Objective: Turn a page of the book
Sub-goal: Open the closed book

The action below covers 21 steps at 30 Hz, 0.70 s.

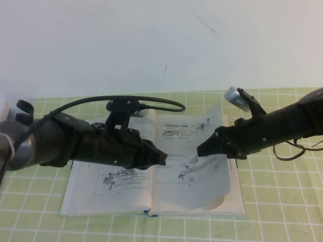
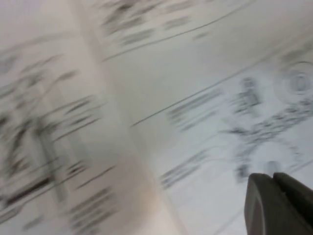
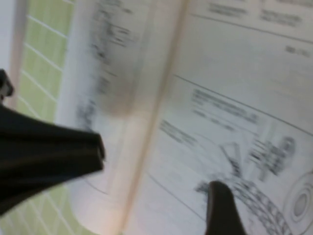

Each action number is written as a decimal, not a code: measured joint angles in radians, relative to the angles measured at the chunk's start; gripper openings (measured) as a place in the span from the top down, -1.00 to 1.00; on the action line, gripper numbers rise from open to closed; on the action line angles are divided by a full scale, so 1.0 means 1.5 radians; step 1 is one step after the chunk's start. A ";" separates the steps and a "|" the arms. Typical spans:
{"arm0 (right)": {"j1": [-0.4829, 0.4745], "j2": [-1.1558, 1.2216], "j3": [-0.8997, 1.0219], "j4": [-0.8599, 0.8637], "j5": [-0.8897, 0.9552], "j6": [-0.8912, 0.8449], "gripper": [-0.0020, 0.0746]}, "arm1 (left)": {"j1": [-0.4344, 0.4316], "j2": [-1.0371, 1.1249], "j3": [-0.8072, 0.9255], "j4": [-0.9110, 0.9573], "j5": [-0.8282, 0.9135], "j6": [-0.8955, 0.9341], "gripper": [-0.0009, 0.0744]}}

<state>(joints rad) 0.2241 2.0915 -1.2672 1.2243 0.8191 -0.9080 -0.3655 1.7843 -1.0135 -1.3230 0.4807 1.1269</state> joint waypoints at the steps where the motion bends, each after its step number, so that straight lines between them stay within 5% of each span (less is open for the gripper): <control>1: 0.000 0.000 0.000 0.018 0.005 -0.014 -0.05 | -0.005 -0.011 0.000 0.000 0.002 0.010 0.98; 12: 0.000 0.000 0.000 0.106 0.034 -0.061 -0.05 | -0.119 -0.148 0.003 0.103 0.011 0.024 0.98; 21: 0.000 0.000 0.000 0.130 0.055 -0.076 -0.05 | -0.306 -0.180 0.061 0.130 -0.154 0.025 0.98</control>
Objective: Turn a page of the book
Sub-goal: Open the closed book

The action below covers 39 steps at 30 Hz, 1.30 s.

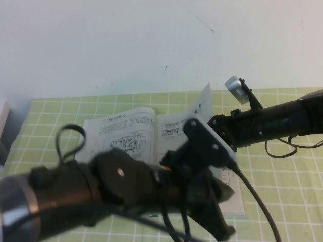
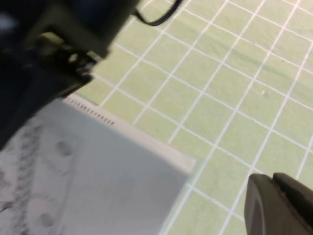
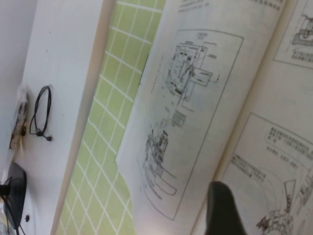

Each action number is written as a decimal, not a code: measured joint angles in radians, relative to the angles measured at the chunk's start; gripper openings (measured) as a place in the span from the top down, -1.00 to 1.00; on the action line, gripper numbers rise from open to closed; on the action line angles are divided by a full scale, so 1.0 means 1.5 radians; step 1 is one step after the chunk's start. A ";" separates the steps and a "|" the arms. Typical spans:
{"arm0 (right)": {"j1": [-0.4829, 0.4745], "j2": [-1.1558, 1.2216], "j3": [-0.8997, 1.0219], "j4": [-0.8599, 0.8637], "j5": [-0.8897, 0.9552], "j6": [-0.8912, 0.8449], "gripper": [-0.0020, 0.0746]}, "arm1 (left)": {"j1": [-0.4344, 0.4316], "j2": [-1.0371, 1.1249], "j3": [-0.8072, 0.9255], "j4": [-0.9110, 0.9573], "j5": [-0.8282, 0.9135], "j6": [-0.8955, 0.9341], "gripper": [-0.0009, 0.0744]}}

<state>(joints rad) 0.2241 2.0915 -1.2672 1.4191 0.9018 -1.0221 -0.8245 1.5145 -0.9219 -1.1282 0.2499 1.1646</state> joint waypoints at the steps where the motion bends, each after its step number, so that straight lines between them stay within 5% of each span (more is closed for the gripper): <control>1: 0.000 0.000 0.000 0.001 0.000 -0.001 -0.05 | -0.024 0.001 0.006 0.000 -0.030 0.000 0.98; 12: 0.000 0.000 0.000 0.010 0.021 -0.016 -0.05 | -0.195 0.112 0.012 -0.046 -0.306 0.001 0.98; 29: 0.000 0.000 0.000 0.025 0.065 -0.060 -0.05 | -0.198 0.233 0.012 -0.182 -0.545 0.070 0.98; 39: 0.000 -0.004 0.000 0.027 0.072 -0.086 -0.05 | -0.198 0.233 0.012 -0.207 -0.576 0.081 0.98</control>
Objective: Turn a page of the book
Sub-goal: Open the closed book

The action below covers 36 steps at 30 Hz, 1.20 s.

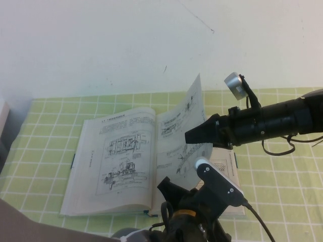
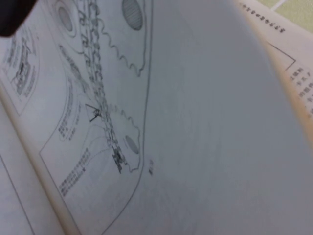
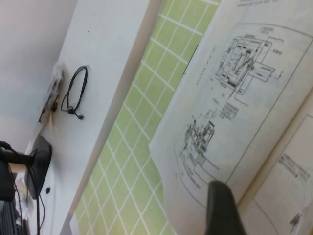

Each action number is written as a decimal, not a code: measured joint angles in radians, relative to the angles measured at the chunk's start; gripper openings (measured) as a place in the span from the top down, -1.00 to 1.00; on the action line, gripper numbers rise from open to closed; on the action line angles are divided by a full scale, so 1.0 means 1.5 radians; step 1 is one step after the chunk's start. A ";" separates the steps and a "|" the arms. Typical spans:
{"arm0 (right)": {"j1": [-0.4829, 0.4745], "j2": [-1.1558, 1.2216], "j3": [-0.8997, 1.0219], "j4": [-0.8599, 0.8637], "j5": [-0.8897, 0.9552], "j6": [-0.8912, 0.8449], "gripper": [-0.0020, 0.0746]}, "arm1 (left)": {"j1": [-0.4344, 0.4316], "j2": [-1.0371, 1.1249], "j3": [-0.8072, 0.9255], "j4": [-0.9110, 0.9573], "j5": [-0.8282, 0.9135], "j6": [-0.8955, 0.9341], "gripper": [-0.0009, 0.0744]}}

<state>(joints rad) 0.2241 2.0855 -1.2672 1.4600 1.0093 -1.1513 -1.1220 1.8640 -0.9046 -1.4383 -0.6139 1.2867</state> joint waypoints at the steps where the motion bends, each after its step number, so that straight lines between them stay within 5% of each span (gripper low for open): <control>1: 0.000 0.000 0.000 0.000 0.000 -0.001 -0.05 | 0.000 0.000 0.000 -0.002 -0.003 0.000 0.98; 22: 0.000 -0.115 0.000 -0.006 0.016 -0.007 -0.05 | 0.005 0.000 0.000 -0.003 -0.065 -0.016 0.98; 36: 0.000 -0.177 0.000 -0.345 0.031 0.063 0.02 | 0.068 0.000 0.000 -0.020 -0.075 -0.039 0.98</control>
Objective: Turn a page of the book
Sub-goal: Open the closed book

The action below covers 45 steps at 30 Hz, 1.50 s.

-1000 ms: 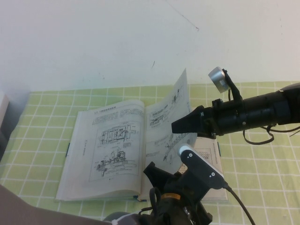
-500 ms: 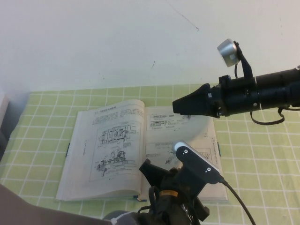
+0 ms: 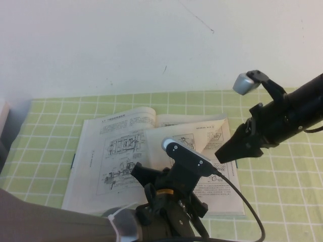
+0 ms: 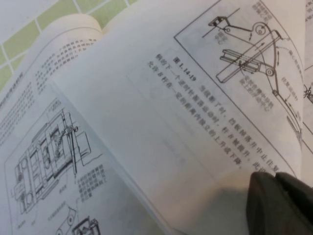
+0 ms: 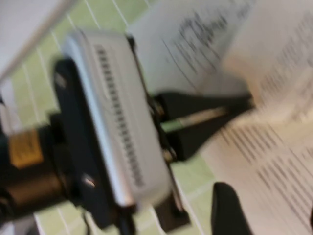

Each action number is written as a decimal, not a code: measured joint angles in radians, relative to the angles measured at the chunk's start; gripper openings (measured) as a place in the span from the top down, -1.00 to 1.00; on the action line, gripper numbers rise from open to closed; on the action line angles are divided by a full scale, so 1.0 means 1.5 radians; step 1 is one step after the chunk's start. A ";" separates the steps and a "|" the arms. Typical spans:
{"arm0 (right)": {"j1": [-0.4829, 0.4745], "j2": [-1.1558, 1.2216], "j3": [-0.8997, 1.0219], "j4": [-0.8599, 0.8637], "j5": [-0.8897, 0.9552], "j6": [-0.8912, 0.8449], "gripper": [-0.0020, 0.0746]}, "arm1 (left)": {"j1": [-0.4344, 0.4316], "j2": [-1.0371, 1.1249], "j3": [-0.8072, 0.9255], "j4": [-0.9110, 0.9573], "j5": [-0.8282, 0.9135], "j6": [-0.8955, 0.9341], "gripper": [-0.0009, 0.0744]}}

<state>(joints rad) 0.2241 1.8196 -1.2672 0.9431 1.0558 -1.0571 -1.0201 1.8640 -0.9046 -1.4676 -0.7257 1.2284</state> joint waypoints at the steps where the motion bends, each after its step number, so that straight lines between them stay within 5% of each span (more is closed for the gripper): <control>1: 0.000 0.001 0.000 -0.024 0.000 0.012 0.07 | 0.000 0.000 0.000 0.000 0.000 0.000 0.98; 8: 0.000 0.065 0.000 -0.072 -0.100 0.023 0.75 | 0.000 0.000 0.000 0.000 0.001 -0.002 0.98; 11: 0.000 0.114 0.000 -0.050 -0.148 0.014 0.89 | 0.005 0.000 0.000 0.000 0.001 -0.004 0.98; 24: -0.001 0.200 -0.005 0.033 -0.161 -0.071 0.95 | 0.111 0.000 0.000 -0.125 0.024 0.063 0.99; 45: -0.001 0.200 -0.005 0.035 -0.161 -0.084 0.95 | 0.117 -0.215 0.002 -0.198 0.029 0.162 0.99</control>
<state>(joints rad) 0.2222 2.1196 -1.2751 0.9954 0.8151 -1.1833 -0.8441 1.5409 -0.9023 -1.7647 -0.6818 1.4720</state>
